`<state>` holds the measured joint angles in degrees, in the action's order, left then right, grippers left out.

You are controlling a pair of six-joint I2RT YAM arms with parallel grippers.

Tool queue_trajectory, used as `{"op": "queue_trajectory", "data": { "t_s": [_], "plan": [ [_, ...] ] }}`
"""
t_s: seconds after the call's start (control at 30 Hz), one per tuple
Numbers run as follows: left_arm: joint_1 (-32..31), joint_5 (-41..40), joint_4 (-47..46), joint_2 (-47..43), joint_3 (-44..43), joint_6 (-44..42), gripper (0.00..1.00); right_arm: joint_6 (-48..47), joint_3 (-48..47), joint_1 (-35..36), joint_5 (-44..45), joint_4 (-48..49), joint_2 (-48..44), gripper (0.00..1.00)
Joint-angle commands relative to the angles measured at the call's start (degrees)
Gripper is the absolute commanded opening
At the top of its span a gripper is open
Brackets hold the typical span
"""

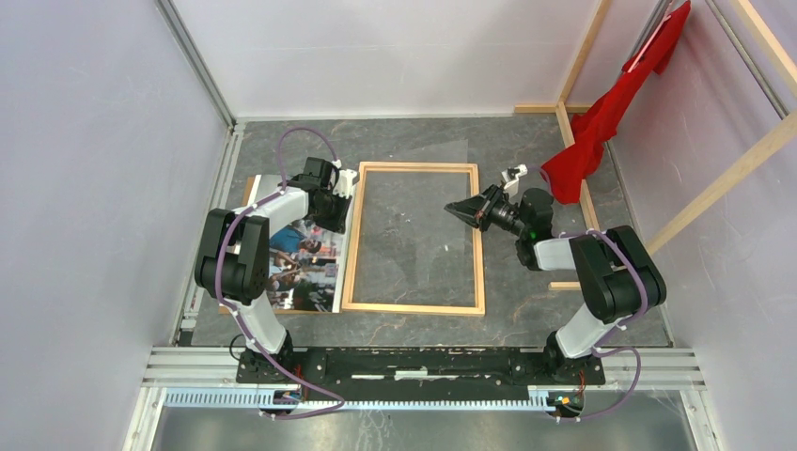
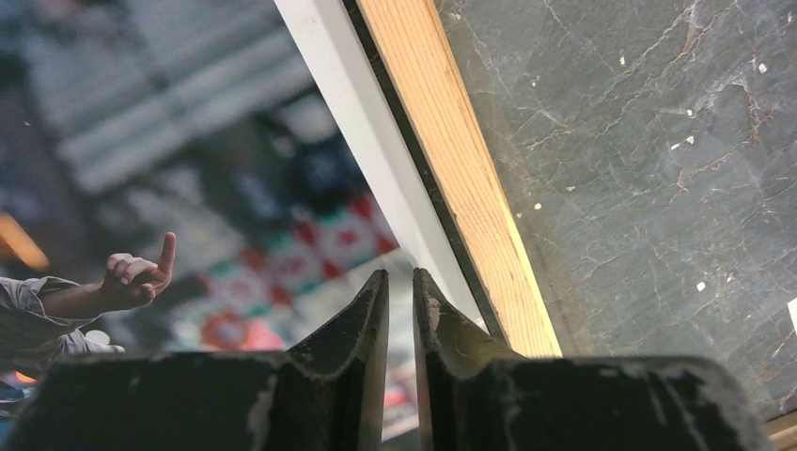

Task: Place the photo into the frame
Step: Place the photo frame item in the photo frame.

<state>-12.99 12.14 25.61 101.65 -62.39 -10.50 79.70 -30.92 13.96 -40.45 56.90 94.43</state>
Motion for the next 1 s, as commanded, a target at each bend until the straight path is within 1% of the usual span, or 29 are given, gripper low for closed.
{"op": "queue_trajectory", "data": {
  "t_s": [0.0, 0.43, 0.67, 0.97],
  "plan": [
    [-0.4, 0.3, -1.2, -1.1, 0.6, 0.9, 0.22, -2.5, 0.5, -1.0, 0.5, -0.8, -1.5, 0.0],
    [-0.4, 0.2, -1.3, -0.9, 0.6, 0.9, 0.21, -9.3, 0.3, -2.7, 1.8, -8.7, -2.6, 0.0],
    [-0.4, 0.4, -1.4, -0.7, 0.7, 0.9, 0.21, -7.0, 0.7, -2.2, 1.8, -7.2, -2.8, 0.0],
    [-0.7, 0.9, -2.1, -0.6, 1.0, 1.4, 0.2, -2.1, -2.1, 1.6, 3.7, -7.2, -5.2, 0.0]
  ]
}}
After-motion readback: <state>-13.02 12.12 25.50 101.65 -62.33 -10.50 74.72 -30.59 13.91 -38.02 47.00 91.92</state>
